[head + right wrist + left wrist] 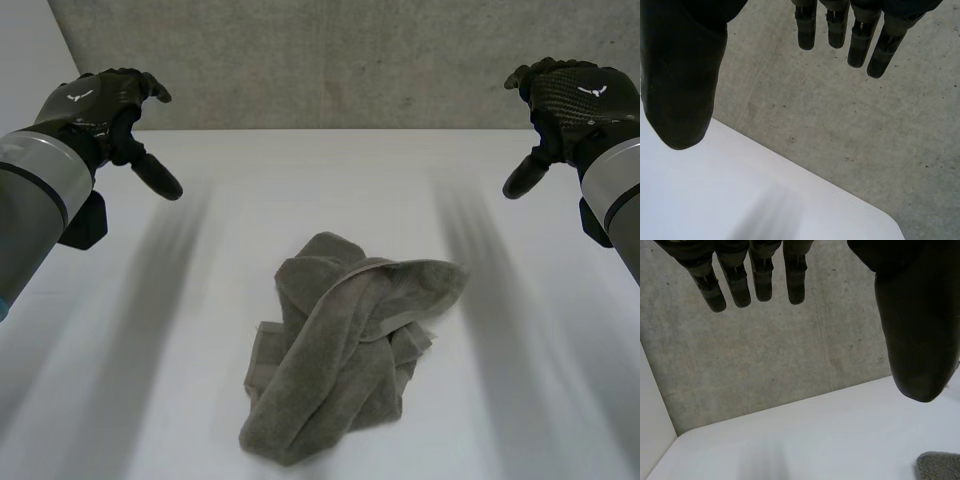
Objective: Fold the towel.
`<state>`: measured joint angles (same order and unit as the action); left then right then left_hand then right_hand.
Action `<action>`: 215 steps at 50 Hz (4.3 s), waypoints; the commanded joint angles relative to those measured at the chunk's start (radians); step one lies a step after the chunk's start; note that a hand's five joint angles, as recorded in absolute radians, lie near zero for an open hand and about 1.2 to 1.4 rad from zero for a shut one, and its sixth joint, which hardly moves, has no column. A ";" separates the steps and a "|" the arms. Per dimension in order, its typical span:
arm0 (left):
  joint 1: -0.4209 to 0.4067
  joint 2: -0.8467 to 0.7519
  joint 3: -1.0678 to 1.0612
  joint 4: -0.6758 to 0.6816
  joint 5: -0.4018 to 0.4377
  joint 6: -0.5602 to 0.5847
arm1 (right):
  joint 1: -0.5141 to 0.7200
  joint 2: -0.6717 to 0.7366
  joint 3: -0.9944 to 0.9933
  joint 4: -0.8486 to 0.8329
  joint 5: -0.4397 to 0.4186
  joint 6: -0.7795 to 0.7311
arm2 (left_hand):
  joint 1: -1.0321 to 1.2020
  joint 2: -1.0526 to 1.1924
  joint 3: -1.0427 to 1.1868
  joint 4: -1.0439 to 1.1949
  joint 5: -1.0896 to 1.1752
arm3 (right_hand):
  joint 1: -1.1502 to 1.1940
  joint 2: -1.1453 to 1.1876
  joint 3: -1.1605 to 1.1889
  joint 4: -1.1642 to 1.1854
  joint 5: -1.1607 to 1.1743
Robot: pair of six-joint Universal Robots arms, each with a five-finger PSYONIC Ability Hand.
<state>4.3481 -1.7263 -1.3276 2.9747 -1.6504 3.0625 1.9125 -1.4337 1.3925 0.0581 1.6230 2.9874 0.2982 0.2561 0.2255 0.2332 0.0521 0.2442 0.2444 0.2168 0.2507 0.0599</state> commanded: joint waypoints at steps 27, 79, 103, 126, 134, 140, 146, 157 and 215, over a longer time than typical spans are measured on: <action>-0.143 0.034 -0.493 0.086 0.041 -0.008 | 0.100 0.195 0.109 0.000 -0.377 -0.260 | -0.108 -0.066 -0.051 -0.059 -0.037 | -0.070 -0.070 -0.042 -0.076 -0.060; -0.262 -0.233 -0.398 0.081 0.205 -0.242 | 0.085 0.293 0.155 -0.186 -0.348 -0.383 | 1.098 1.140 -0.051 -0.059 1.170 | 1.152 1.152 -0.042 -0.076 1.162; -0.027 -0.104 -0.277 0.092 0.215 -0.157 | 0.040 0.199 0.126 -0.083 -0.425 -0.381 | 1.098 1.140 -0.051 -0.059 1.170 | 1.152 1.152 -0.042 -0.076 1.162; -0.016 0.024 0.042 0.492 0.218 -0.067 | 0.056 0.079 -0.179 -0.419 -0.374 -0.027 | 1.098 1.140 -0.051 -0.059 1.170 | 1.152 1.152 -0.042 -0.076 1.162; -0.012 -0.022 -0.222 0.575 0.218 -0.051 | 0.065 0.087 0.072 -0.415 -0.407 -0.223 | 1.098 1.140 -0.051 -0.059 1.170 | 1.152 1.152 -0.042 -0.076 1.162; 0.002 -0.071 -0.398 0.575 0.218 0.042 | 0.049 0.099 0.250 -0.417 -0.419 -0.363 | 1.098 1.140 -0.051 -0.059 1.170 | 1.152 1.152 -0.042 -0.076 1.162; -0.013 -0.163 -0.490 0.573 0.212 0.163 | 0.046 0.139 0.348 -0.390 -0.413 -0.396 | 1.098 1.140 -0.051 -0.059 1.170 | 1.152 1.152 -0.042 -0.076 1.162; -0.015 -0.202 -0.492 0.573 0.199 0.183 | 0.016 0.121 0.361 -0.274 -0.422 -0.419 | 0.686 0.728 -0.051 -0.059 0.757 | 1.152 1.152 -0.042 -0.076 1.162; 0.019 -0.282 -0.483 0.618 0.219 0.298 | -0.090 0.124 0.399 -0.175 -0.399 -0.504 | 1.098 1.140 -0.051 -0.059 1.170 | 1.152 1.152 -0.042 -0.076 1.162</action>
<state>4.3619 -1.9738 -1.8478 3.5883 -1.4352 3.3642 1.8297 -1.3109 1.7843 -0.1372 1.2248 2.4653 1.2246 1.2362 0.2255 0.2332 1.0560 1.2998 1.3081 0.2168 0.2506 1.1520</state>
